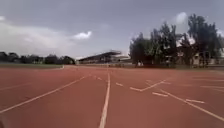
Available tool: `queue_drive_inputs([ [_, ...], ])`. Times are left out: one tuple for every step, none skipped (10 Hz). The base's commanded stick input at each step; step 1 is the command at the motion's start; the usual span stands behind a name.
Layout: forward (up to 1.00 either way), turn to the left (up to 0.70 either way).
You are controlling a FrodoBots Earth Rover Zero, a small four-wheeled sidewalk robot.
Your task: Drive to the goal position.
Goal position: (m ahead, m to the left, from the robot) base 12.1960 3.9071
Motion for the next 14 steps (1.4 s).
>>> queue_drive_inputs([
  [0.45, 0.0],
  [0.45, 0.0],
  [0.45, 0.0],
  [0.45, 0.0],
  [0.45, 0.0],
  [0.45, 0.0],
  [0.45, 0.0],
  [0.45, 0.0],
  [0.45, 0.0],
  [0.45, 0.0],
  [0.45, 0.0],
  [0.45, 0.0],
  [0.45, 0.0],
  [0.45, 0.0],
])
